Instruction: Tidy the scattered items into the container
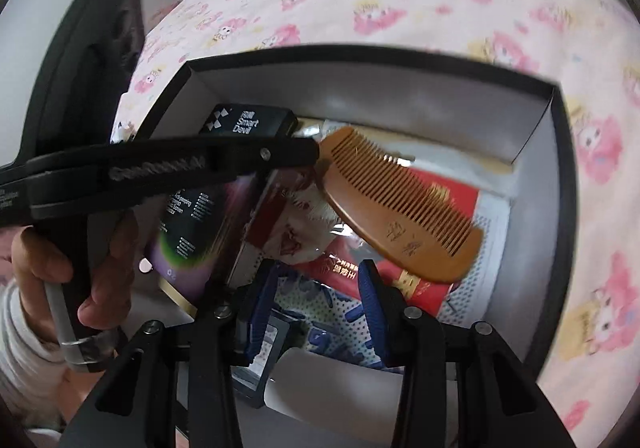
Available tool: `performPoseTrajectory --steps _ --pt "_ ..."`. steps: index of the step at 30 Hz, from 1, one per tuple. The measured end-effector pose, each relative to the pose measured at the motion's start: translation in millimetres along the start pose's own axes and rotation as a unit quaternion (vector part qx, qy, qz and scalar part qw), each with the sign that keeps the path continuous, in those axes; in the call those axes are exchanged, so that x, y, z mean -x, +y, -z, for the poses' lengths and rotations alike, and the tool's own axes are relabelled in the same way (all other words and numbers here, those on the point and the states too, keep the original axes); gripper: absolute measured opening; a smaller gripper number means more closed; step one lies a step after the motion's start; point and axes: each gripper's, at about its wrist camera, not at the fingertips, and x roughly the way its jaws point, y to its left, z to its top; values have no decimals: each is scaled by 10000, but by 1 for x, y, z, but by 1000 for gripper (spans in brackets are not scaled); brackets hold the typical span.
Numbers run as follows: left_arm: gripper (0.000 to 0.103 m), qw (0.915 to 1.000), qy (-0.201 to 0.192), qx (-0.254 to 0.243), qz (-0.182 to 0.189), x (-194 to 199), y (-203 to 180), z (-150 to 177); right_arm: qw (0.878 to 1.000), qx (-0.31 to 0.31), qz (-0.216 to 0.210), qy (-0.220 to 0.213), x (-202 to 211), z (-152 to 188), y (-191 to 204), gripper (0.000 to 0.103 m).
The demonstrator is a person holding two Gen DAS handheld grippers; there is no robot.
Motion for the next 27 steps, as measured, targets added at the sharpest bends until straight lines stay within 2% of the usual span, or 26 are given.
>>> performPoseTrajectory --steps 3,8,16,18,22,27 --pt "10 10000 86 3 27 -3 0 -1 9998 -206 61 24 0 1 -10 38" --pt "11 9997 228 7 71 -9 -1 -2 9994 -142 297 -38 0 4 -6 38" --pt "11 9993 360 -84 108 -11 -5 3 9976 -349 440 -401 18 6 -6 38" --pt "11 9992 364 -106 115 -13 -7 6 9979 -245 502 -336 22 8 -4 38" --pt "11 9992 361 -101 137 -13 -7 4 9958 190 885 -160 14 15 8 38" --pt "11 9992 357 -95 163 -14 -7 3 9954 126 949 -23 10 2 2 38"
